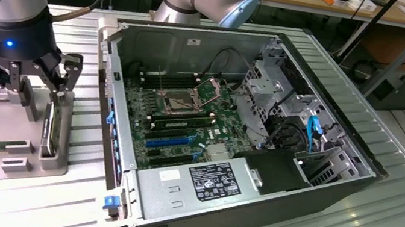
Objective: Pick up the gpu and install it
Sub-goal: 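Pick up the gpu and move the gpu toward the slot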
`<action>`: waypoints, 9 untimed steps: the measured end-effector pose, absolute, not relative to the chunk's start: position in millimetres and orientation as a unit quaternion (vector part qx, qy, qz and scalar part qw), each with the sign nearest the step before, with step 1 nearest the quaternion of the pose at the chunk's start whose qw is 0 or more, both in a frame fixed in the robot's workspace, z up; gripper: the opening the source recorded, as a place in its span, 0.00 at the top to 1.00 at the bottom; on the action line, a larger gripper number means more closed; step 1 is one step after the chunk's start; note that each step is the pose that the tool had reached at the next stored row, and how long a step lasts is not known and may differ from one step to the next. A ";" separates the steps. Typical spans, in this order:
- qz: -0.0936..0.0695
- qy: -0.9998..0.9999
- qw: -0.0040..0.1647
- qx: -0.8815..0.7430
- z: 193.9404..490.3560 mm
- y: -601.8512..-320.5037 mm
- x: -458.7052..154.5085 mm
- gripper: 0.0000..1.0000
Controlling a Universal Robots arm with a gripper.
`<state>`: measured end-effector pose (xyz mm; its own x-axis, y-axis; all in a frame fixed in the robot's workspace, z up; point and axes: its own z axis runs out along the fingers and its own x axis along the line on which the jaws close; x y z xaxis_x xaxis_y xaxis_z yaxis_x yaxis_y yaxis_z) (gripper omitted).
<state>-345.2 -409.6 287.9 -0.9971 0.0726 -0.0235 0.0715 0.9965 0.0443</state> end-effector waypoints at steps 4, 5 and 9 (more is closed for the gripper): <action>0.022 0.999 0.013 0.036 282.7 -412.9 -345.1 0.50; 0.022 0.999 0.013 0.036 280.9 -413.4 -345.2 0.50; 0.022 0.999 0.013 0.036 269.7 -414.9 -345.2 0.50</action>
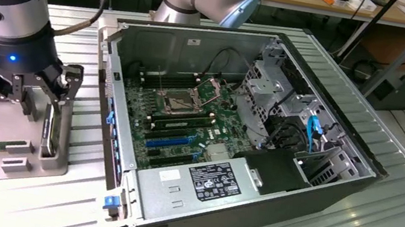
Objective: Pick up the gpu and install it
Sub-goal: 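Pick up the gpu and move the gpu toward the slot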
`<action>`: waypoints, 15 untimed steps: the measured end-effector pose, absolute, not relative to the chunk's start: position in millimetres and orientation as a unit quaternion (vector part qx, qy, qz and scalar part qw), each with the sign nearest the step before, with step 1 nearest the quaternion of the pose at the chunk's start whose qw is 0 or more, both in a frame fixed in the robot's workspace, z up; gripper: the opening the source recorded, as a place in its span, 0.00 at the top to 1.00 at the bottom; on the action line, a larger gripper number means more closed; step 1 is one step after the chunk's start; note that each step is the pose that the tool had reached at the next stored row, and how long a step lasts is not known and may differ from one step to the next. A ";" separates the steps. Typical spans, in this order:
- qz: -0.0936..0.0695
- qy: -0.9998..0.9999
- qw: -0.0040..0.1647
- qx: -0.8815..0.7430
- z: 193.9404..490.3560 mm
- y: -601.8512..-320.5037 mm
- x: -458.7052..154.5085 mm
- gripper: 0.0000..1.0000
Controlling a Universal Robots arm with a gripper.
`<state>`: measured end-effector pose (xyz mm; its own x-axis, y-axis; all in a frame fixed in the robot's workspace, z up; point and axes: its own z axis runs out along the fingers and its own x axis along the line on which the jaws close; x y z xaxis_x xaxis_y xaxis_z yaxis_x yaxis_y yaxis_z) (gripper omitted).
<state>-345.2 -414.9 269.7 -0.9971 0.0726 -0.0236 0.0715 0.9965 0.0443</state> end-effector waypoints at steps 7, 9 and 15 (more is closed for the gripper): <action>0.022 0.999 0.013 0.036 258.1 -419.0 -344.8 0.50; 0.022 0.999 0.013 0.036 255.6 -419.7 -342.8 0.50; 0.022 0.999 0.012 0.036 252.0 -421.5 -336.0 0.50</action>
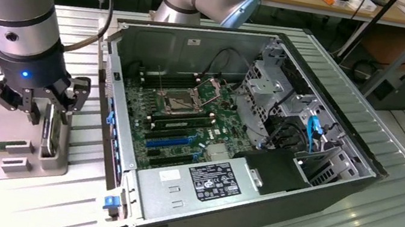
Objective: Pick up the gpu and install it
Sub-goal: 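Pick up the gpu and move the gpu toward the slot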
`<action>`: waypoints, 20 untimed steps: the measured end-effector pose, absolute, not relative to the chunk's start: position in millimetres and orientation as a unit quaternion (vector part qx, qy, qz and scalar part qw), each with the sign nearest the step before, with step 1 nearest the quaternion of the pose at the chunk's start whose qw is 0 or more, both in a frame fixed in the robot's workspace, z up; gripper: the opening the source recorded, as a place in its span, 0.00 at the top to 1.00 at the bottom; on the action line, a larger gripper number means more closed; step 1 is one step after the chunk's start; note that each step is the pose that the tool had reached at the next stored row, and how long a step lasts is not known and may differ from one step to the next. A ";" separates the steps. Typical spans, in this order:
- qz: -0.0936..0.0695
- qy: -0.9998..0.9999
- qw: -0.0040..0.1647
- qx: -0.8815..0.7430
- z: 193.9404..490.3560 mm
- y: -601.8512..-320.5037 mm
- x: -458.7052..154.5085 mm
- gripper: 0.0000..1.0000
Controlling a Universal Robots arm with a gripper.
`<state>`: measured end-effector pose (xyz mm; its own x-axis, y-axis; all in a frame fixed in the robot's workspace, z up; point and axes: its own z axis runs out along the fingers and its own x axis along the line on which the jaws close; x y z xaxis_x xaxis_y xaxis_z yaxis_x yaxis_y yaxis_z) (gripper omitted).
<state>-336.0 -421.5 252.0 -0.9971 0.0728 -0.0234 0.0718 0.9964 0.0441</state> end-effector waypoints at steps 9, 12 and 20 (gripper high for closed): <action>0.022 0.999 0.013 0.036 241.7 -421.0 -338.2 0.50; 0.022 0.999 0.013 0.036 241.6 -419.9 -339.1 0.50; 0.022 0.999 0.013 0.037 248.5 -418.7 -340.1 0.50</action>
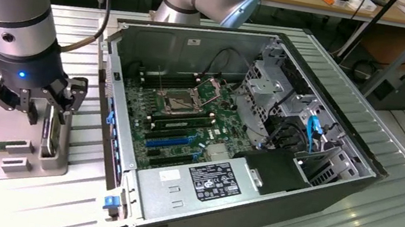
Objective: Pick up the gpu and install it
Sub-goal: 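Pick up the gpu and move the gpu toward the slot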
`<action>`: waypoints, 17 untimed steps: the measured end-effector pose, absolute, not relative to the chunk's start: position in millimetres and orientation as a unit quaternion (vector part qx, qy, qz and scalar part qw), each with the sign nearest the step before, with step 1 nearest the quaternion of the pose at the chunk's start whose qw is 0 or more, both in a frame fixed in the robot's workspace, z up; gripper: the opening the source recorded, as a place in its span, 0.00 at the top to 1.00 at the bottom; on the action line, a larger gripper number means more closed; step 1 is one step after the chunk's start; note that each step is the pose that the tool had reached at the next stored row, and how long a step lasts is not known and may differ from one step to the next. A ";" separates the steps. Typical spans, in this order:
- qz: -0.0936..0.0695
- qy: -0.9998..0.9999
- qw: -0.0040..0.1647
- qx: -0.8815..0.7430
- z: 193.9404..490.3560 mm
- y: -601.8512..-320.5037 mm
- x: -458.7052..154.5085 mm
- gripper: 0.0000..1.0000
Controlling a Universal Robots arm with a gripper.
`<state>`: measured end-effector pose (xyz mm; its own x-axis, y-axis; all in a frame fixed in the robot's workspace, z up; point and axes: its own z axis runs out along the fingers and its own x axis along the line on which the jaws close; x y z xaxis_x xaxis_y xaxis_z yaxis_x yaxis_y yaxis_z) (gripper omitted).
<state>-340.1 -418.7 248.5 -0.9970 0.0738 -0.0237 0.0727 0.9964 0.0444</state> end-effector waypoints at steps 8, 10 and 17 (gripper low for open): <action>0.022 0.999 0.013 0.037 248.6 -418.7 -340.1 0.50; 0.022 0.999 0.013 0.037 248.6 -418.7 -340.1 0.58; 0.022 0.999 0.013 0.037 248.6 -418.7 -340.1 0.65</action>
<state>-340.1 -418.7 248.6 -0.9970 0.0738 -0.0235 0.0728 0.9964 0.0442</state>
